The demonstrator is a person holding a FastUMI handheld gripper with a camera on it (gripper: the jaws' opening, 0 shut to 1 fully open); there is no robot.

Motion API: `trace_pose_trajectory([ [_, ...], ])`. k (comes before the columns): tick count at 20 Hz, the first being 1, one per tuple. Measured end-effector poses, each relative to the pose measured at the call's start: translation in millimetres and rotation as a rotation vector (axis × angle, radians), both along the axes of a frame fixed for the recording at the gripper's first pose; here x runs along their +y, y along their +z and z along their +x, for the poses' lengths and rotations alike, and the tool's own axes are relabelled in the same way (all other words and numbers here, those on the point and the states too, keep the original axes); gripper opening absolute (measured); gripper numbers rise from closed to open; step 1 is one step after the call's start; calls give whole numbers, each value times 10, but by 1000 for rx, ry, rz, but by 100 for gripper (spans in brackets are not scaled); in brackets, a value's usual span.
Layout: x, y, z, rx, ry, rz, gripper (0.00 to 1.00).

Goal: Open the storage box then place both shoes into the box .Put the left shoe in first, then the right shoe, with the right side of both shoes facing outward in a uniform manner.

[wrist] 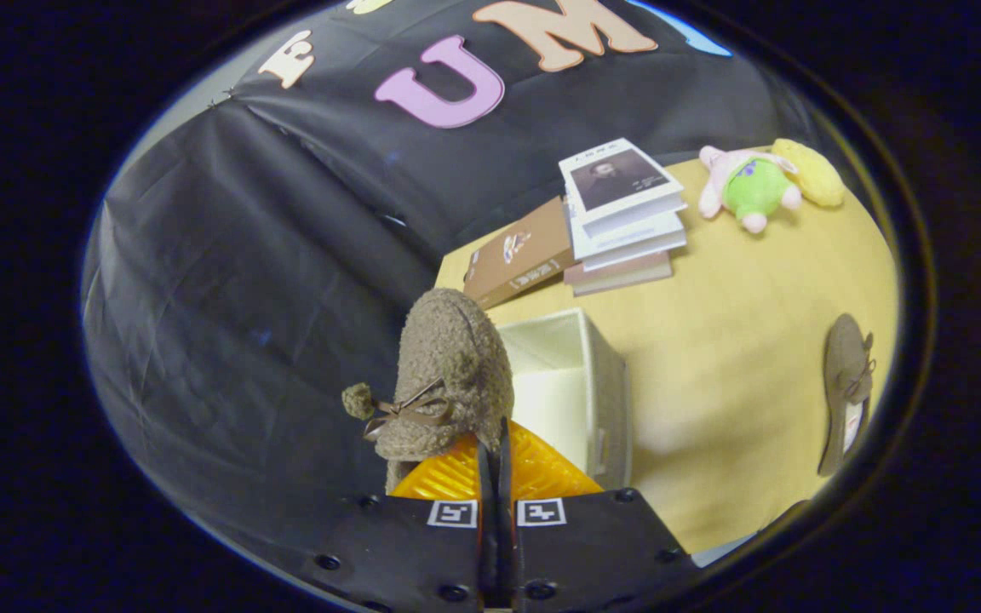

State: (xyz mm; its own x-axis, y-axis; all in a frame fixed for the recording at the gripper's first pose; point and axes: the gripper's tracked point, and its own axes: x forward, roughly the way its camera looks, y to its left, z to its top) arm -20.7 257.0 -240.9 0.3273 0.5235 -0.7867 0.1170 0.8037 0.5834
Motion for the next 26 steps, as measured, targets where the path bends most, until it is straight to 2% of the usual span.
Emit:
trace_pose_trajectory([
  [4,309,-416,-198,79,67,-77,4],
  [13,610,-1077,-267,217,30,-193,4],
  [16,688,-1154,-317,217,81,-235,7],
  [18,797,-1164,-395,220,133,-219,9],
  [22,875,-1063,-444,192,182,-146,50],
  [26,863,-654,-319,121,168,-47,91],
])
